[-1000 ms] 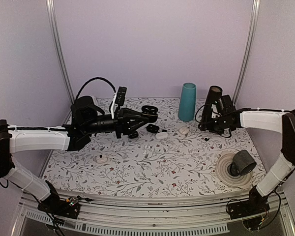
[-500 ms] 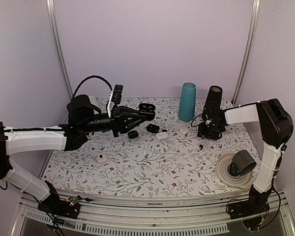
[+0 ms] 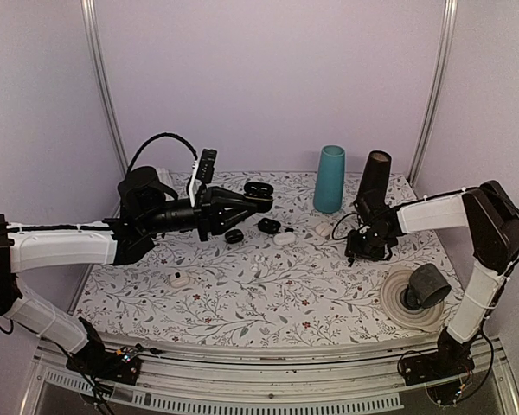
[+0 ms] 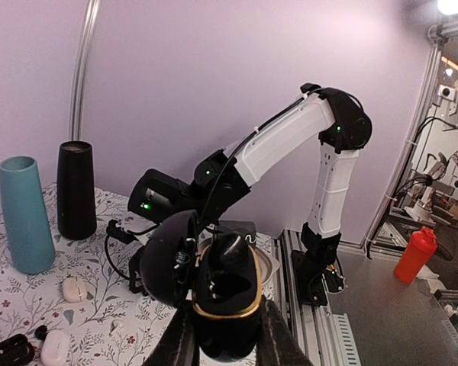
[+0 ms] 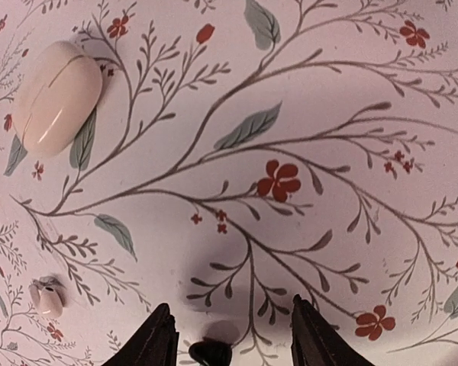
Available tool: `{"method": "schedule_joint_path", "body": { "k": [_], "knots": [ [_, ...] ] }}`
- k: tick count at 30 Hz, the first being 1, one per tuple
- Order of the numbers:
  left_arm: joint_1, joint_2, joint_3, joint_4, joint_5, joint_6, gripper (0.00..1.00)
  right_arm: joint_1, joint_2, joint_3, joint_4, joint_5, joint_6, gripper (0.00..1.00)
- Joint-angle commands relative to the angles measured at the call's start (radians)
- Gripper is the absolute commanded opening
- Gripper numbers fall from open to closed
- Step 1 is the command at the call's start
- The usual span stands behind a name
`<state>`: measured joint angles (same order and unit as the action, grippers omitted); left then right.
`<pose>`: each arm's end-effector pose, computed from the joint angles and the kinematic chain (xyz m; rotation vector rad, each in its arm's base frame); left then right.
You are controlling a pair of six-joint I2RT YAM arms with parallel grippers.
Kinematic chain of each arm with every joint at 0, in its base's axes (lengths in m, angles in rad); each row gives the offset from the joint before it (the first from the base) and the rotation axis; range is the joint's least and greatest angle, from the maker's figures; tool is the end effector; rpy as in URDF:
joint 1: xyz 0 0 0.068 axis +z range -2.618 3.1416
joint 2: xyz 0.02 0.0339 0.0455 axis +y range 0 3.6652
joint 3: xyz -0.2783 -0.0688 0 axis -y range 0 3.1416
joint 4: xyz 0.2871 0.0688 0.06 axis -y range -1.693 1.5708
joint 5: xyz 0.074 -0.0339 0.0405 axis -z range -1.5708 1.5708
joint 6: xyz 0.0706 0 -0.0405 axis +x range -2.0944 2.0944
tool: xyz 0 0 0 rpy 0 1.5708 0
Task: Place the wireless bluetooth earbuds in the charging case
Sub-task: Pick up the left earbud from the center of the board.
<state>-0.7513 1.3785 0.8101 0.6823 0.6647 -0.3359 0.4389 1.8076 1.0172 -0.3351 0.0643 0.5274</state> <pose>0.2405 -0.2842 0.2974 0.8933 1.3729 -1.3369 0.3569 0.1625 0.0919 0.1396 2.7069 0.2079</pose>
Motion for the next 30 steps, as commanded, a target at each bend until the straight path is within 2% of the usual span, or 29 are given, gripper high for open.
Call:
{"method": "schedule_joint_path", "body": {
  "k": [1,21,27,30],
  "knots": [
    [0.012,0.003,0.003,0.013,0.007,0.005,0.00,0.031,-0.040,-0.053,-0.058,-0.010,0.049,0.51],
    [0.012,-0.004,-0.005,0.022,0.004,0.000,0.00,0.121,0.006,0.003,-0.111,0.048,0.062,0.28],
    [0.013,-0.001,-0.006,0.024,0.003,0.001,0.00,0.161,0.010,0.028,-0.135,0.055,0.068,0.28],
    [0.012,-0.001,-0.006,0.024,0.001,0.003,0.00,0.182,0.003,0.029,-0.137,0.043,0.075,0.34]
  ]
}}
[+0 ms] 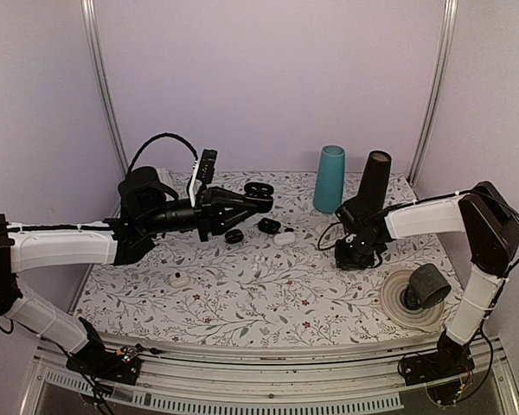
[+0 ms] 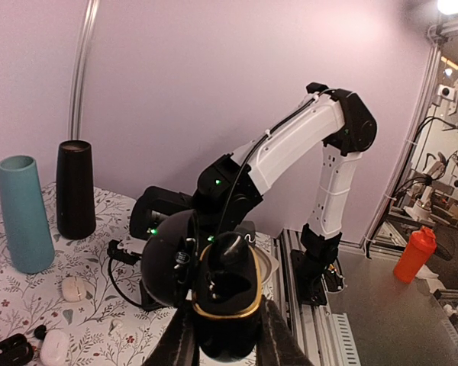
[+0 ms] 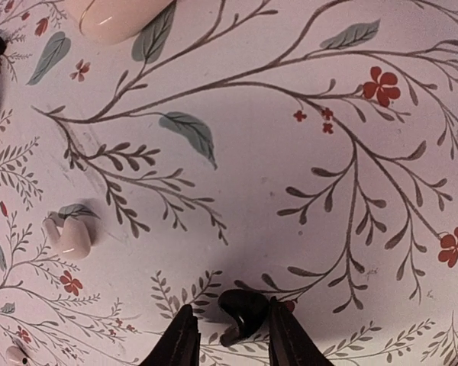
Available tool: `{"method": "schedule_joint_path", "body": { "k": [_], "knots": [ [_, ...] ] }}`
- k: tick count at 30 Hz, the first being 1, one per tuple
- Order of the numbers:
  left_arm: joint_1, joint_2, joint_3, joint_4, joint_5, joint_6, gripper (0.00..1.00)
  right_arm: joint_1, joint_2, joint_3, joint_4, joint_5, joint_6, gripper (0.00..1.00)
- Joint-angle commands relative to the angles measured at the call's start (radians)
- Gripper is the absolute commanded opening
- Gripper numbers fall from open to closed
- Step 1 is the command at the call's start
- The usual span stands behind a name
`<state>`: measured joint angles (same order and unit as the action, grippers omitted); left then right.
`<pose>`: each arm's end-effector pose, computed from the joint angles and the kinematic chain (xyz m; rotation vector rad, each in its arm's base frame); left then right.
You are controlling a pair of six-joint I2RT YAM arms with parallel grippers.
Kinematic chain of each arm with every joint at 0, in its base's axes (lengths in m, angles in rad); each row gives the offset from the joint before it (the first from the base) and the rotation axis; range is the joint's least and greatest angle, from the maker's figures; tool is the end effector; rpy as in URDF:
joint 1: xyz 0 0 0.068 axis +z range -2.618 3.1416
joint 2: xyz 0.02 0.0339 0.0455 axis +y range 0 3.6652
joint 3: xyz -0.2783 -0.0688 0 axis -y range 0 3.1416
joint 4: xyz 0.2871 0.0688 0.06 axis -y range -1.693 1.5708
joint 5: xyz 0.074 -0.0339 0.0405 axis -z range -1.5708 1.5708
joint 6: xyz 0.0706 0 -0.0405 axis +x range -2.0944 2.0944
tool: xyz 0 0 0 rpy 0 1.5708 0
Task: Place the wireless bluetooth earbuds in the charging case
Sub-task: Pick up the left earbud from the center of the board.
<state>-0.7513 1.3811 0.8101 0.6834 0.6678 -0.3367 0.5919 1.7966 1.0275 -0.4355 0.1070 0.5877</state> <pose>0.2406 -0.2846 0.2966 0.8957 1.3742 -1.3396 0.3212 0.2069 0.0935 0.0217 2.7741 0.1622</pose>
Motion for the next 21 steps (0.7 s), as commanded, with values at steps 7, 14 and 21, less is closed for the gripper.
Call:
{"method": "schedule_joint_path", "body": {
  "k": [7,14,21],
  "knots": [
    [0.012,-0.002,-0.008,0.024,-0.002,0.005,0.00,0.053,-0.010,0.012,-0.013,-0.036,0.036,0.39],
    [0.012,-0.007,-0.009,0.021,-0.004,0.007,0.00,0.052,-0.034,-0.005,0.021,-0.054,0.050,0.39],
    [0.013,-0.006,-0.005,0.021,-0.003,0.007,0.00,0.010,-0.065,-0.038,0.044,-0.049,0.073,0.37]
  ]
}}
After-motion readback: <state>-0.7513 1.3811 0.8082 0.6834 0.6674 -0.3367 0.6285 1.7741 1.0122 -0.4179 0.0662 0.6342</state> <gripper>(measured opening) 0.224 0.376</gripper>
